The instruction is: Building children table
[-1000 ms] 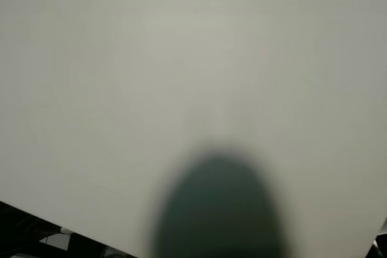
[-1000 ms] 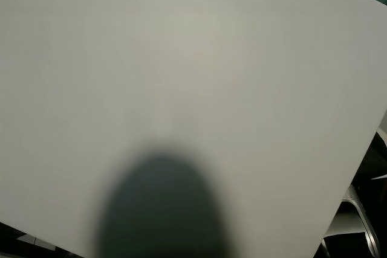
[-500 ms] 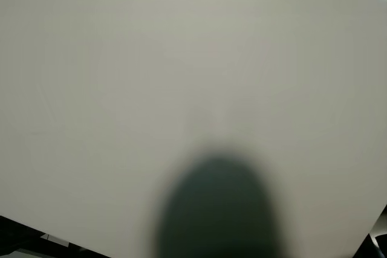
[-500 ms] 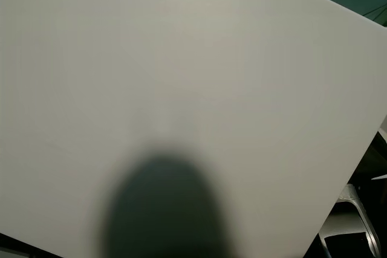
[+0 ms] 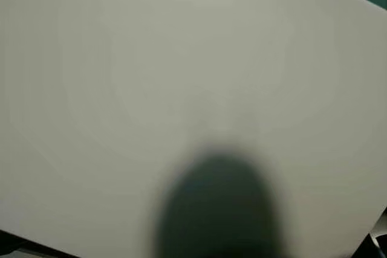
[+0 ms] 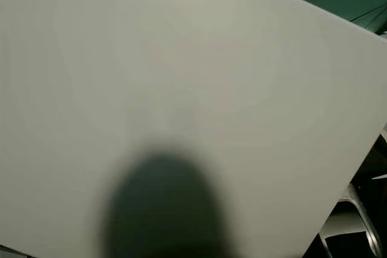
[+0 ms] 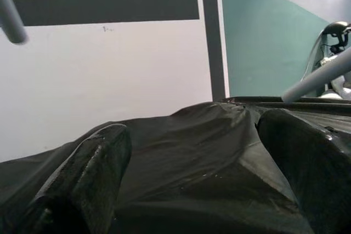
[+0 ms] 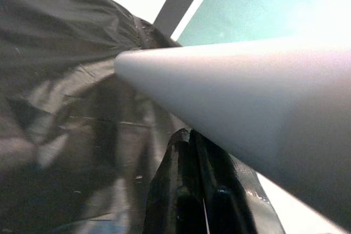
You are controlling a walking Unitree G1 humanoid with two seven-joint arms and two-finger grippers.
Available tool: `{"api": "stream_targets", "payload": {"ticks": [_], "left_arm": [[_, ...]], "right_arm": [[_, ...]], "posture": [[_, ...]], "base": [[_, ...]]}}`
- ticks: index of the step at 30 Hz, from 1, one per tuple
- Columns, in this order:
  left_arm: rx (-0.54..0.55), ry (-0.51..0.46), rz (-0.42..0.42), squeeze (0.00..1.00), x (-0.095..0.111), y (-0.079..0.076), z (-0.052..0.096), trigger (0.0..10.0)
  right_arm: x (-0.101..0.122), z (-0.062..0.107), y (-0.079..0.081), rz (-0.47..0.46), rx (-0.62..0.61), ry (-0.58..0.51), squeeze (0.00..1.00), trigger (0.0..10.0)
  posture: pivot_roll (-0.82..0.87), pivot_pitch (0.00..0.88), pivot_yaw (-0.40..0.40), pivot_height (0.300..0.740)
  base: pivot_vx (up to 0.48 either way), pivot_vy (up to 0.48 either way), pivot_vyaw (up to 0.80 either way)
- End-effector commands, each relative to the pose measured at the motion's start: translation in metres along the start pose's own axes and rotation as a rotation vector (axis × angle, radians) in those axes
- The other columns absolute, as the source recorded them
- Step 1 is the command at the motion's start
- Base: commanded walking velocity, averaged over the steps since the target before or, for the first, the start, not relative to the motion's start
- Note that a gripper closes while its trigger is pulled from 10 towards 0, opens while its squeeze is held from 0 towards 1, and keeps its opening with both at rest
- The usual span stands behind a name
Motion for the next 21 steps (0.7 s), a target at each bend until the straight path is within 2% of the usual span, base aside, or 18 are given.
{"api": "stream_targets", "payload": {"ticks": [1,6,9,11,14,17,19,20,21], "left_arm": [[-0.058,0.014,0.003,0.00,0.000,-0.006,0.001,10.0],[-0.052,0.029,0.015,0.00,-0.004,-0.008,0.003,10.0],[-0.029,0.040,0.012,0.00,-0.007,-0.007,0.006,10.0],[-0.012,0.042,0.012,0.00,-0.009,-0.007,0.008,10.0],[-0.008,0.042,0.016,0.00,-0.009,-0.009,0.008,10.0],[-0.009,0.045,0.038,0.00,-0.010,-0.013,0.007,10.0],[0.029,0.069,0.062,0.00,-0.016,-0.010,0.006,10.0],[0.029,0.069,0.062,0.00,-0.016,-0.010,0.006,10.0],[0.074,0.077,0.075,0.00,-0.020,-0.005,0.005,10.0]], "right_arm": [[0.015,0.000,-0.007,0.031,-0.027,-0.068,0.00,10.0],[0.008,0.001,-0.006,0.084,-0.038,-0.058,0.00,10.0],[-0.003,0.006,-0.001,0.028,-0.018,-0.018,0.00,10.0],[-0.013,0.015,0.010,-0.024,0.014,0.002,0.00,10.0],[-0.016,0.021,0.016,-0.041,0.024,0.000,0.00,10.0],[-0.010,0.026,0.017,-0.109,0.001,-0.014,0.00,10.0],[-0.007,0.026,0.015,-0.252,-0.008,-0.015,0.00,10.0],[-0.007,0.026,0.015,-0.252,-0.008,-0.015,0.00,10.0],[-0.007,0.027,0.011,-0.311,-0.028,-0.018,0.00,10.0]], "posture": [[0.07,0.000,0.031,0.740],[0.07,0.000,0.031,0.740],[0.07,0.000,0.026,0.740],[0.07,0.000,0.026,0.740],[0.07,0.000,0.026,0.740],[0.06,0.000,0.033,0.740],[0.06,0.000,0.034,0.740],[0.06,0.000,0.034,0.740],[0.06,0.000,0.035,0.740]], "base": [[0.000,0.000,0.00],[0.000,0.000,0.00],[0.000,0.000,0.00],[0.000,0.000,0.00],[0.000,0.000,0.00],[0.000,0.000,0.00],[0.000,0.000,0.00],[0.000,0.000,0.00],[0.000,0.000,0.00]]}}
Point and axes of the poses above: a point about 5 cm out from each wrist's last joint towards the gripper, its own z axis pointing back from the gripper into the wrist, its own x axis along the axis of the wrist's last joint, y = z × x, the point moved 5 cm from there along -z, pointing out of the wrist towards the gripper, and after that the axes turned 8 degrees about z, right-handed, at the moved point
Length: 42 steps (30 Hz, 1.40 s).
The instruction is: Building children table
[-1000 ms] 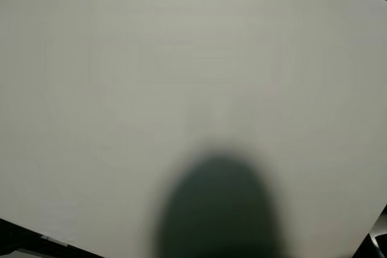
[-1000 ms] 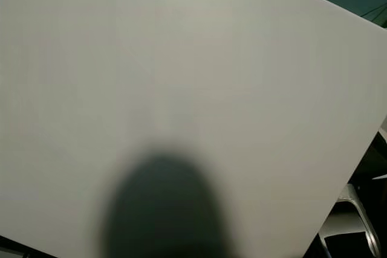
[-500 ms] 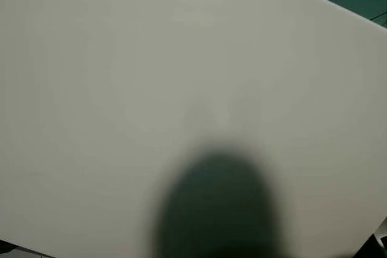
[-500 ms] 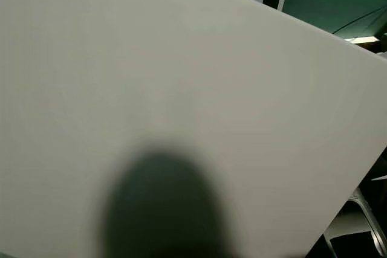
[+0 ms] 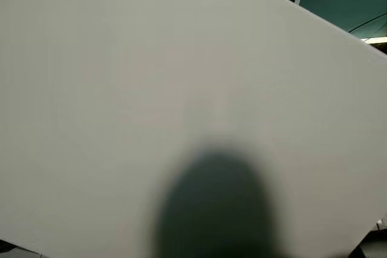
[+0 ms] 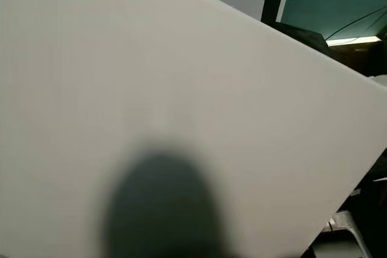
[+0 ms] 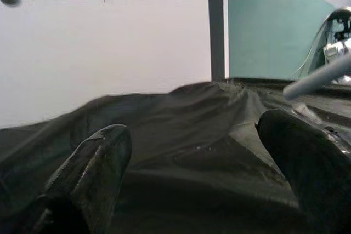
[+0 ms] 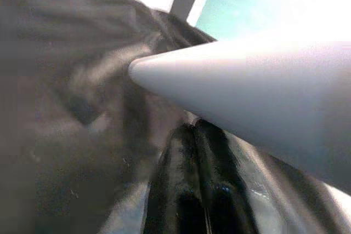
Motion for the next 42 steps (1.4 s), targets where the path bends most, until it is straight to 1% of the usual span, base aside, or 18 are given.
{"api": "stream_targets", "payload": {"ticks": [1,5,8,12,16,17,19,23,24,27,28,29,33,34,35,36,37,42], "left_arm": [[0.039,0.001,0.018,0.00,-0.002,0.000,-0.004,10.0],[0.104,0.008,0.045,0.00,-0.005,0.006,-0.004,10.0],[0.109,0.019,0.043,0.00,-0.008,0.005,-0.004,10.0],[0.104,0.021,0.039,0.00,-0.008,0.002,-0.003,10.0],[0.098,0.016,0.058,0.00,-0.006,0.000,-0.005,10.0],[0.097,0.015,0.059,0.00,-0.006,0.000,-0.005,10.0],[0.091,0.009,0.063,0.00,-0.004,-0.001,-0.007,10.0],[0.090,0.006,0.060,0.00,-0.004,-0.002,-0.009,10.0],[0.091,0.004,0.059,0.00,-0.004,-0.003,-0.009,10.0],[0.092,0.002,0.060,0.00,-0.004,-0.004,-0.010,10.0],[0.091,0.000,0.061,0.00,-0.003,-0.005,-0.010,10.0],[0.091,0.000,0.061,0.00,-0.003,-0.005,-0.010,10.0],[0.091,-0.003,0.064,0.00,-0.003,-0.006,-0.010,10.0],[0.091,-0.003,0.064,0.00,-0.003,-0.006,-0.010,10.0],[0.090,-0.004,0.065,0.00,-0.003,-0.006,-0.010,10.0],[0.088,-0.006,0.067,0.00,-0.003,-0.006,-0.011,10.0],[0.087,-0.007,0.067,0.00,-0.003,-0.007,-0.011,10.0],[0.085,-0.005,0.068,0.00,-0.003,-0.007,-0.011,10.0]], "right_arm": [[0.011,0.001,-0.003,-0.084,-0.026,-0.036,0.00,10.0],[0.011,0.002,-0.006,-0.115,-0.042,-0.042,0.00,10.0],[0.011,0.003,-0.006,-0.147,-0.049,-0.039,0.00,10.0],[0.014,0.004,-0.006,-0.120,-0.055,-0.056,0.00,10.0],[0.023,0.011,-0.008,0.051,-0.091,-0.133,0.00,9.8],[0.025,0.011,-0.008,0.069,-0.093,-0.146,0.00,4.8],[0.031,0.014,-0.011,0.091,-0.101,-0.171,0.00,0.0],[0.026,0.014,-0.014,0.070,-0.113,-0.154,0.00,0.0],[0.021,0.016,-0.013,0.073,-0.116,-0.137,0.00,5.1],[0.017,0.017,-0.012,0.087,-0.116,-0.126,0.00,5.1],[0.017,0.020,-0.010,0.131,-0.126,-0.132,0.00,10.0],[0.017,0.020,-0.010,0.131,-0.126,-0.132,0.00,10.0],[0.024,0.025,-0.010,0.278,-0.167,-0.195,0.00,10.0],[0.024,0.025,-0.010,0.278,-0.167,-0.195,0.00,10.0],[0.026,0.027,-0.011,0.327,-0.186,-0.213,0.37,10.0],[0.027,0.030,-0.011,0.364,-0.205,-0.224,0.91,10.0],[0.026,0.032,-0.011,0.376,-0.217,-0.224,1.00,10.0],[0.021,0.039,-0.010,0.410,-0.246,-0.219,1.00,10.0]], "posture": [[0.06,0.000,0.035,0.740],[0.06,0.000,0.034,0.740],[0.06,0.000,0.034,0.740],[0.06,0.000,0.034,0.740],[0.06,0.000,0.038,0.740],[0.06,0.000,0.039,0.740],[0.05,0.000,0.041,0.740],[0.05,0.000,0.041,0.740],[0.05,0.000,0.042,0.740],[0.05,0.000,0.042,0.740],[0.05,0.000,0.041,0.740],[0.05,0.000,0.041,0.740],[0.04,0.000,0.040,0.740],[0.04,0.000,0.040,0.740],[0.04,0.000,0.039,0.740],[0.04,0.000,0.038,0.740],[0.04,0.000,0.038,0.740],[0.04,0.000,0.038,0.740]], "base": [[0.000,0.000,0.00],[0.000,0.000,0.00],[0.000,0.000,0.00],[0.000,0.000,0.00],[0.000,0.000,0.00],[0.000,0.000,0.00],[0.000,0.000,0.00],[0.000,0.000,0.00],[0.000,0.000,0.00],[0.000,0.000,0.00],[0.000,0.000,0.00],[0.000,0.000,0.00],[0.000,0.000,0.00],[0.000,0.000,0.00],[0.000,0.000,0.00],[0.000,0.000,0.00],[0.000,0.000,0.00],[0.000,0.000,0.00]]}}
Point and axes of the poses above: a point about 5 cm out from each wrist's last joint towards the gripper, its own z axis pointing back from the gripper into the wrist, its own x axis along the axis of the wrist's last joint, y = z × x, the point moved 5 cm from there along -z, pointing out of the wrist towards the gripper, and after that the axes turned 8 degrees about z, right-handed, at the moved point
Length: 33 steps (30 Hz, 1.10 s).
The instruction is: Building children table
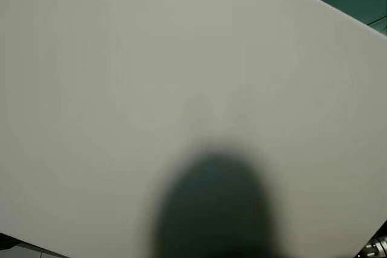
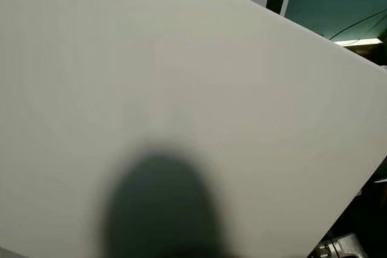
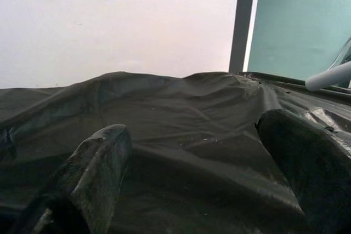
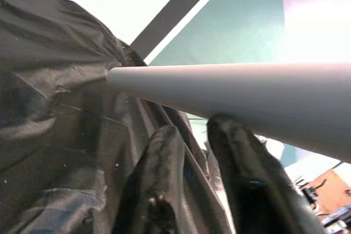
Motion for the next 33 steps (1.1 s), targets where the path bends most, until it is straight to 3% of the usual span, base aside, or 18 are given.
{"api": "stream_targets", "payload": {"ticks": [1,4,5,6,10,11,16,24,25,28,30,33], "left_arm": [[-0.001,-0.026,-0.019,0.00,0.009,-0.001,-0.003,10.0],[-0.003,-0.024,-0.020,0.00,0.009,-0.002,-0.003,10.0],[-0.005,-0.024,-0.020,0.00,0.009,-0.002,-0.002,10.0],[-0.007,-0.022,-0.023,0.00,0.008,-0.002,-0.002,10.0],[-0.011,-0.022,-0.028,0.00,0.008,-0.002,-0.002,10.0],[-0.016,-0.022,-0.035,0.00,0.009,-0.002,-0.002,10.0],[-0.016,-0.023,-0.035,0.00,0.009,-0.002,-0.002,10.0],[-0.022,-0.022,-0.033,0.00,0.008,-0.003,-0.004,10.0],[-0.022,-0.023,-0.034,0.00,0.008,-0.003,-0.004,10.0],[-0.021,-0.024,-0.035,0.00,0.008,-0.003,-0.004,10.0],[-0.018,-0.024,-0.036,0.00,0.008,-0.002,-0.004,10.0],[-0.019,-0.023,-0.037,0.00,0.007,-0.003,-0.003,10.0]], "right_arm": [[0.011,0.004,-0.010,0.047,-0.077,-0.057,1.00,10.0],[0.004,0.009,-0.005,0.083,-0.071,-0.033,1.00,10.0],[0.000,0.011,-0.002,0.088,-0.061,-0.016,0.82,10.0],[-0.013,0.020,0.011,0.075,-0.014,0.032,0.00,10.0],[-0.027,0.034,0.028,0.020,0.053,0.091,0.00,10.0],[-0.035,0.044,0.039,-0.029,0.101,0.132,0.00,10.0],[-0.040,0.065,0.050,-0.061,0.141,0.157,0.00,10.0],[-0.011,0.053,0.016,0.077,-0.023,-0.037,0.00,10.0],[0.004,0.052,0.000,0.120,-0.098,-0.124,1.00,10.0],[0.010,0.052,-0.007,0.138,-0.130,-0.160,1.00,10.0],[0.027,0.053,-0.023,0.191,-0.214,-0.260,1.00,10.0],[0.025,0.055,-0.023,0.200,-0.225,-0.262,1.00,10.0]], "posture": [[0.04,0.000,0.038,0.740],[0.04,0.000,0.039,0.740],[0.04,0.000,0.039,0.740],[0.04,0.000,0.041,0.740],[0.04,0.000,0.042,0.740],[0.04,0.000,0.042,0.740],[0.03,0.000,0.043,0.740],[0.03,0.000,0.045,0.740],[0.03,0.000,0.044,0.740],[0.03,0.000,0.044,0.740],[0.03,0.000,0.043,0.740],[0.03,0.000,0.041,0.740]], "base": [[0.000,0.000,0.00],[0.000,0.000,0.00],[0.000,0.000,0.00],[0.000,0.000,0.00],[0.000,0.000,0.00],[0.000,0.000,0.00],[0.000,0.000,0.00],[0.000,0.000,0.00],[0.000,0.000,0.00],[0.000,0.000,0.00],[0.000,0.000,0.00],[0.000,0.000,0.00]]}}
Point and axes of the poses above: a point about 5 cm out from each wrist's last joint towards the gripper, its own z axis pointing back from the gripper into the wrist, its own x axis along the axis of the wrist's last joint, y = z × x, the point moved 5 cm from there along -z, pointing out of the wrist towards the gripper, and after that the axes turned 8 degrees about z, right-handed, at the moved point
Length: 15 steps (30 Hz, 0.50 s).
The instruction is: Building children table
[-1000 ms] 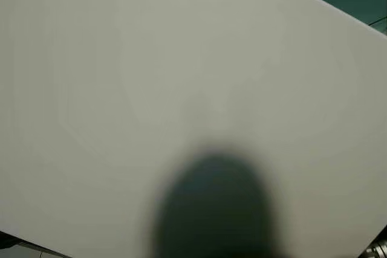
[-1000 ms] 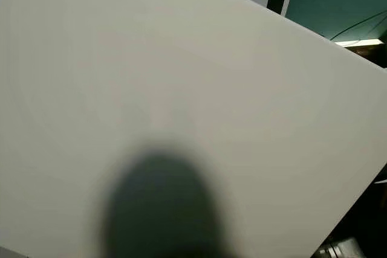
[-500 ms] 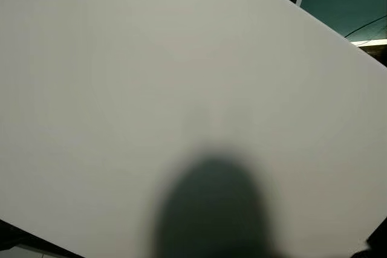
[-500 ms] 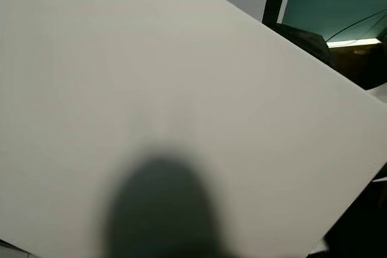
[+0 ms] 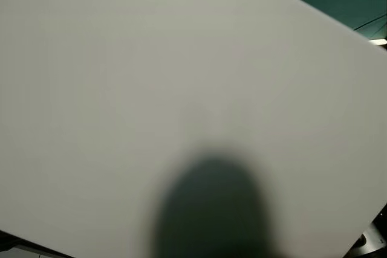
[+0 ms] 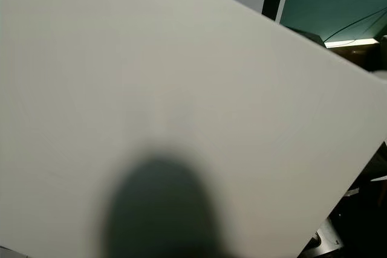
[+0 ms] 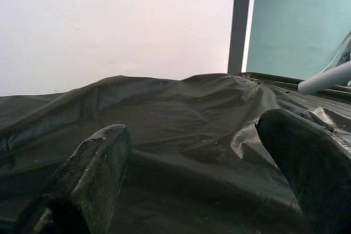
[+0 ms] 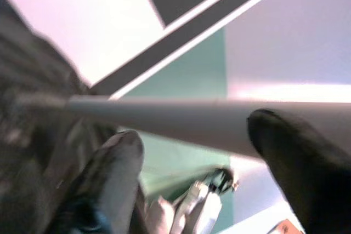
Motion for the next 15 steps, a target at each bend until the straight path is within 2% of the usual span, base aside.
{"api": "stream_targets", "payload": {"ticks": [1,2,4,5,6,7,8,9,10,11,13,15], "left_arm": [[-0.028,-0.019,-0.019,0.00,0.005,-0.005,-0.003,10.0],[-0.028,-0.019,-0.019,0.00,0.005,-0.005,-0.003,10.0],[-0.028,-0.020,-0.020,0.00,0.005,-0.004,-0.003,10.0],[-0.028,-0.020,-0.021,0.00,0.005,-0.004,-0.003,10.0],[-0.028,-0.020,-0.021,0.00,0.005,-0.004,-0.003,10.0],[-0.028,-0.020,-0.021,0.00,0.005,-0.004,-0.003,10.0],[-0.029,-0.020,-0.022,0.00,0.006,-0.004,-0.003,10.0],[-0.029,-0.020,-0.022,0.00,0.006,-0.004,-0.003,10.0],[-0.031,-0.021,-0.023,0.00,0.006,-0.003,-0.003,10.0],[-0.031,-0.021,-0.023,0.00,0.006,-0.003,-0.003,10.0],[-0.036,-0.020,-0.022,0.00,0.006,-0.004,-0.004,10.0],[-0.039,-0.020,-0.022,0.00,0.006,-0.004,-0.004,10.0]], "right_arm": [[0.003,0.004,-0.003,-0.008,-0.033,-0.009,1.00,10.0],[0.003,0.004,-0.003,-0.008,-0.033,-0.009,1.00,10.0],[-0.009,0.014,0.007,-0.031,0.006,0.056,1.00,10.0],[-0.011,0.018,0.010,-0.031,0.021,0.068,0.95,10.0],[-0.011,0.018,0.010,-0.031,0.021,0.068,0.95,10.0],[-0.014,0.022,0.015,-0.039,0.042,0.086,0.60,10.0],[-0.020,0.028,0.022,-0.043,0.083,0.122,0.00,10.0],[-0.020,0.028,0.022,-0.043,0.083,0.122,0.00,10.0],[-0.030,0.040,0.036,-0.048,0.159,0.171,0.00,10.0],[-0.030,0.040,0.036,-0.048,0.159,0.171,0.00,10.0],[-0.036,0.055,0.054,-0.066,0.266,0.206,0.00,10.0],[-0.036,0.058,0.058,-0.071,0.293,0.208,0.00,10.0]], "posture": [[0.04,0.000,0.041,0.740],[0.04,0.000,0.041,0.740],[0.03,0.000,0.041,0.740],[0.03,0.000,0.042,0.740],[0.03,0.000,0.042,0.740],[0.03,0.000,0.042,0.740],[0.03,0.000,0.045,0.740],[0.03,0.000,0.045,0.740],[0.03,0.000,0.048,0.740],[0.03,0.000,0.048,0.740],[0.02,0.000,0.051,0.740],[0.02,0.000,0.051,0.740]], "base": [[0.000,0.000,0.00],[0.000,0.000,0.00],[0.000,0.000,0.00],[0.000,0.000,0.00],[0.000,0.000,0.00],[0.000,0.000,0.00],[0.000,0.000,0.00],[0.000,0.000,0.00],[0.000,0.000,0.00],[0.000,0.000,0.00],[0.000,0.000,0.00],[0.000,0.000,0.00]]}}
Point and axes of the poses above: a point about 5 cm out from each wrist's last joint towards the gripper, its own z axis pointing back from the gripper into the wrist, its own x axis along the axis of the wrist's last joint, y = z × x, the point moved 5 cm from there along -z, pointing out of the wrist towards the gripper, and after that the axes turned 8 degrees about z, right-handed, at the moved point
